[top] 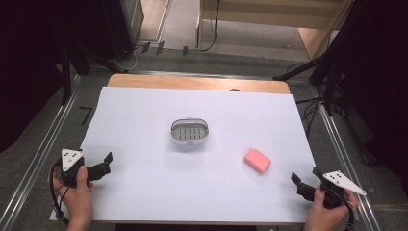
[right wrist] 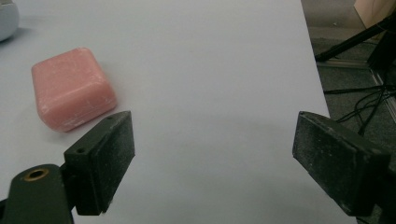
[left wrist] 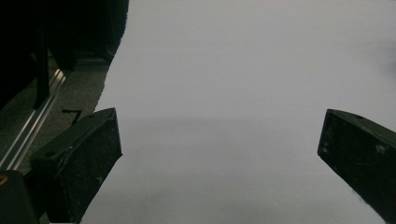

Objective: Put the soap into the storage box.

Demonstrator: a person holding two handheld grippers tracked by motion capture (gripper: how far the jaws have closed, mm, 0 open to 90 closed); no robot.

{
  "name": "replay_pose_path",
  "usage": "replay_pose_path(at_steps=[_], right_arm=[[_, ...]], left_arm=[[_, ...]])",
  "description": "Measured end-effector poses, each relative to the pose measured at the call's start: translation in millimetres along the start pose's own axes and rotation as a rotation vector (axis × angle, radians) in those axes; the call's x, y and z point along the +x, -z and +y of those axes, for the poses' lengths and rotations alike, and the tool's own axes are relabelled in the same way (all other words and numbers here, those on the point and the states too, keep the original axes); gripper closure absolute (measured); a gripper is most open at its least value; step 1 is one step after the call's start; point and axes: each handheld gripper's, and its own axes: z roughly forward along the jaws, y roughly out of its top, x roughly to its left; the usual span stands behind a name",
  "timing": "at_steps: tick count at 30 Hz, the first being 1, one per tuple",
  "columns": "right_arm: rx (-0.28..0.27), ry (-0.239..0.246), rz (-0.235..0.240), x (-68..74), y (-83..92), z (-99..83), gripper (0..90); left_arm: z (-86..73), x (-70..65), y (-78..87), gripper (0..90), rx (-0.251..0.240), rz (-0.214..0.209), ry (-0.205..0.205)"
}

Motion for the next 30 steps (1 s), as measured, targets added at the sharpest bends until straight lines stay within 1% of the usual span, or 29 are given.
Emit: replay_pose_path(at_steps=[2, 3, 5, 7, 9, 10, 11, 12, 13, 15, 16, 20, 21, 22, 23, 24, 25, 26, 27, 28, 29, 30], right_arm=[[-0.004, 0.004, 0.002, 0.4, 0.7, 0.0, 13.1], [-0.008, 0.006, 0.002, 0.7, 1.1, 0.0, 13.1], [-0.008, 0.008, 0.000, 1.3, 1.2, 0.3, 12.7], [-0.003, 0.011, 0.002, 1.2, 1.0, 1.1, 8.8], [0.016, 0.017, 0.014, 1.6, 0.2, 2.4, 2.2], [0.016, 0.017, 0.014, 1.6, 0.2, 2.4, 2.2], [0.029, 0.039, 0.034, 3.4, 0.4, 4.4, 0.0], [0.037, 0.062, 0.036, 4.3, 1.3, 6.0, 0.0], [0.042, 0.075, 0.034, 5.5, 2.1, 7.5, 0.0], [0.039, 0.084, 0.054, 6.4, 3.5, 9.8, 0.0], [0.037, 0.083, 0.058, 7.4, 3.9, 10.9, 0.0], [0.039, 0.110, 0.063, 11.6, 5.7, 15.2, 0.0], [0.039, 0.125, 0.070, 14.3, 6.6, 17.5, 0.0], [0.040, 0.169, 0.073, 19.8, 7.5, 22.4, 0.0], [0.037, 0.189, 0.078, 22.2, 7.7, 24.4, 0.0], [0.037, 0.189, 0.078, 22.2, 7.7, 24.4, 0.0], [0.031, 0.212, 0.080, 24.3, 7.7, 25.9, 1.2], [0.038, 0.254, 0.059, 28.7, 6.6, 29.0, 4.9], [0.038, 0.254, 0.059, 28.7, 6.6, 29.0, 4.9], [0.047, 0.262, 0.045, 30.7, 5.8, 30.4, 7.0], [0.059, 0.259, 0.056, 32.8, 4.8, 33.0, 7.7], [0.055, 0.252, 0.077, 33.2, 4.5, 34.0, 7.7]], left_arm=[[0.0, -0.6, 0.2, 0.0, 0.000, 0.001, -0.002], [-0.1, -1.2, 0.1, 0.0, 0.000, -0.003, -0.013], [0.0, -1.5, -0.3, 0.0, 0.005, -0.011, -0.022], [-0.2, -1.8, -0.2, 0.0, 0.004, -0.012, -0.023], [-0.2, -1.9, -0.2, 0.0, 0.004, -0.013, -0.024], [-0.2, -2.0, -0.4, 0.0, 0.003, -0.014, -0.025], [-0.1, -2.0, -0.6, 0.0, 0.007, -0.015, -0.026], [-0.1, -2.1, -0.9, 0.0, 0.007, -0.014, -0.026], [0.0, -2.3, -1.0, 0.0, 0.008, -0.014, -0.026], [-0.1, -2.6, -1.1, 0.0, 0.009, -0.013, -0.028], [-0.1, -2.6, -1.1, 0.0, 0.009, -0.013, -0.028], [0.0, -3.3, -1.1, 0.0, 0.013, -0.013, -0.037], [0.0, -3.2, -1.0, 0.0, 0.013, -0.015, -0.038], [0.0, -3.1, -1.0, 0.0, 0.012, -0.018, -0.037], [-0.1, -3.0, -0.9, 0.0, 0.012, -0.023, -0.038], [-0.1, -3.0, -0.9, 0.0, 0.012, -0.023, -0.038], [-0.1, -3.1, -0.9, 0.0, 0.012, -0.024, -0.039], [-0.1, -3.1, -1.0, 0.0, 0.011, -0.025, -0.042], [-0.1, -3.4, -1.0, 0.0, 0.011, -0.022, -0.044], [-0.2, -3.6, -1.0, 0.0, 0.011, -0.022, -0.045], [-0.2, -3.8, -1.1, 0.0, 0.012, -0.021, -0.046], [-0.2, -4.0, -1.2, 0.0, 0.011, -0.019, -0.047]])
